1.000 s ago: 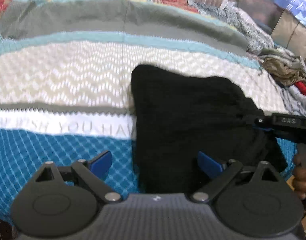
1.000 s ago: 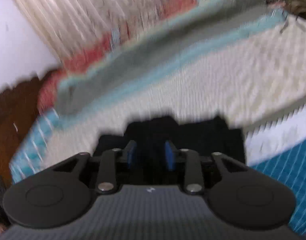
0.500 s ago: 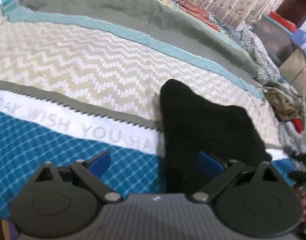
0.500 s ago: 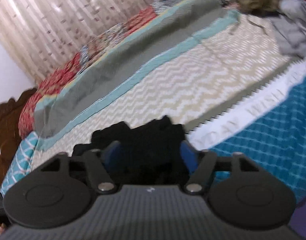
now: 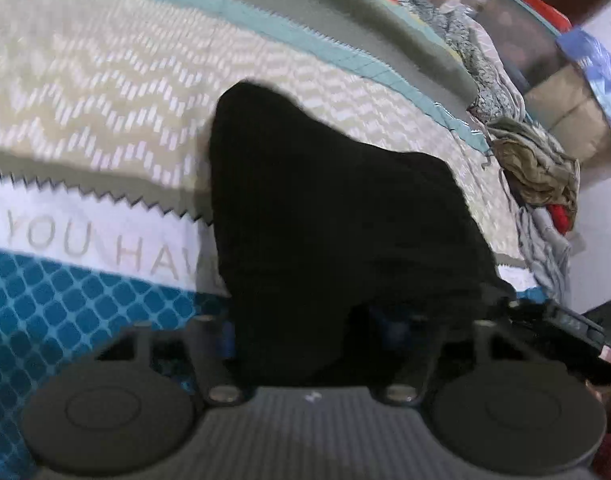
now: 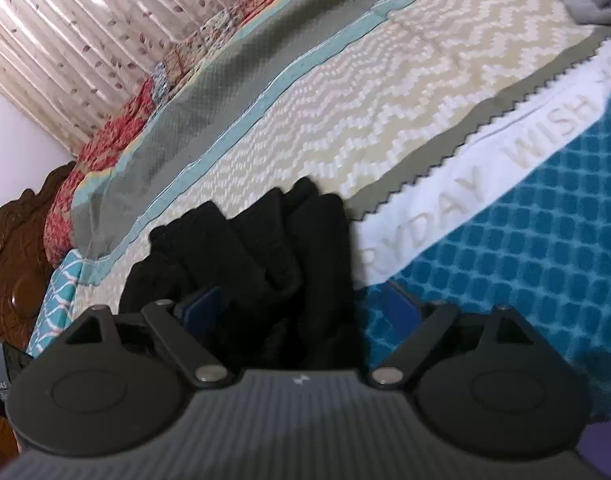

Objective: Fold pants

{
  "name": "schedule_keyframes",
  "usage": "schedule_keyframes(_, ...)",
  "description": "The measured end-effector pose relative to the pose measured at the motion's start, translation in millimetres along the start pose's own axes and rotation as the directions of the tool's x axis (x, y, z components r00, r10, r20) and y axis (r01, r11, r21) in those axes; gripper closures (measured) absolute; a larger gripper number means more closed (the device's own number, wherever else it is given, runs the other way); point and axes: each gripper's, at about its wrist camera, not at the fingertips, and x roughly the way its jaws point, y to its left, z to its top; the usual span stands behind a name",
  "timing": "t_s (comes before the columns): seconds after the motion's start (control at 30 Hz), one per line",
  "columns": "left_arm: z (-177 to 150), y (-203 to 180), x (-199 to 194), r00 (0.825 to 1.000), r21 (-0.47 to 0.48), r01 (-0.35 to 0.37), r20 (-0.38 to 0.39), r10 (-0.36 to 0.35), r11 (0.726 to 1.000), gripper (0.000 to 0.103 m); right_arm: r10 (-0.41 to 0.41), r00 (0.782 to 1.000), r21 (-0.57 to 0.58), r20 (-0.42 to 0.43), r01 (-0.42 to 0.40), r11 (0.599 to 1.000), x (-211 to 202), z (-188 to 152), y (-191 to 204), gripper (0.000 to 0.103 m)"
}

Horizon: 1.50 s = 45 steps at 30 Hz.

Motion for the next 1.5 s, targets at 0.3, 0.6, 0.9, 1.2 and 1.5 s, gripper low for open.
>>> schedule_keyframes(0.3,68,-57,-45,0.982,0.182,0.020,0.183,-0.054,0.983,0.078,0.078,0.986,-0.201,0.146,-0.047,0.979,-13,46,82,0.070)
schedule_keyframes(0.6,183,-84,-27,0.901,0.280,-0.123,0.435,-0.012,0.952,0.077,0.193,0.915,-0.408,0.353,-0.035,0.912,31,153,139,0.071)
schedule_keyframes(0.9,205,-7,132,0.839,0.143,-0.498,0.328,0.433,0.855,0.028,-0.271,0.954,-0.212,0.128,0.293,0.932,224,188,49,0.037)
schedule_keyframes(1.2,198,-22,105,0.819,0.079,-0.536,0.292,0.494,0.841,0.025,-0.153,0.953,-0.118,0.262,0.188,0.975,151,170,36,0.033)
schedule_keyframes(1.5,132,-53,52,0.809,0.103,-0.571,0.235,0.538,0.814,0.019,-0.163,0.956,-0.157,0.245,0.205,0.966,93,112,59,0.031)
